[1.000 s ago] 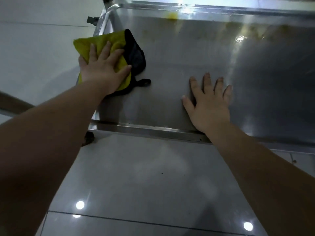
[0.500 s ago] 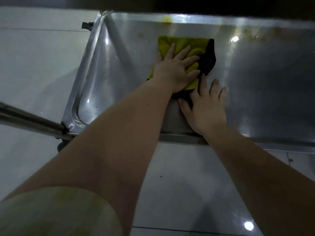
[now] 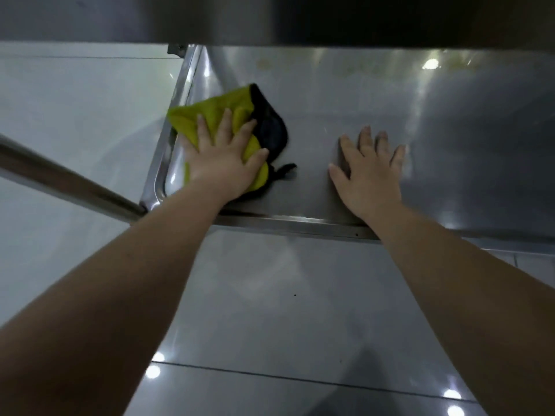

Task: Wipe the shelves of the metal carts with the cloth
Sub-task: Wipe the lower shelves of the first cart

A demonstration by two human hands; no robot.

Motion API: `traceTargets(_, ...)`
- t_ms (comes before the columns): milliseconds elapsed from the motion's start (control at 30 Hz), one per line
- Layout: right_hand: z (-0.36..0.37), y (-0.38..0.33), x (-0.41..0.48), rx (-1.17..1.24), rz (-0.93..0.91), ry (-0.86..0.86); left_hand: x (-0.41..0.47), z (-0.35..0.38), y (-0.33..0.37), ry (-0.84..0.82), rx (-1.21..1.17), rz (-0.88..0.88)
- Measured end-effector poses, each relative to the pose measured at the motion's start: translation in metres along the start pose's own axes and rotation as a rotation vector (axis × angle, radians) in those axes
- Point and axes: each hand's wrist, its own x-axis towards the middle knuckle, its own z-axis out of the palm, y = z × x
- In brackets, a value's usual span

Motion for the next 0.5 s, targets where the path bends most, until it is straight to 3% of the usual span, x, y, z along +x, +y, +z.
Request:
traceTargets(133,-0.017,0.015,0.003,0.998,0.058,-0.008,-0.052,0.012,0.098,-0.071,0.014,0.283)
traceTargets(200,-0.032,0.021,-0.001,1.234,0.164,-0.034,-0.073,0.012,0.136,-0.139,0.007,0.365)
traceTargets(267,-0.04,0.025,-0.004,1.188,0.225,-0.027,-0.075,0.004,0.148,-0.234,-0.114,0.362)
traceTargets(333,-0.044,0.028,-0.004,1.055,0.241,0.012,-0.068,-0.009,0.139,-0.252,-0.426,0.293)
traceTargets(400,-0.048,0.025,-0.003,0.908,0.219,-0.011,-0.063,-0.021,0.122,-0.097,-0.747,0.174)
traceTargets(500,-0.053,0.013,-0.003,0.824,0.19,-0.052,-0.055,-0.027,0.104,0.081,-0.751,-0.014)
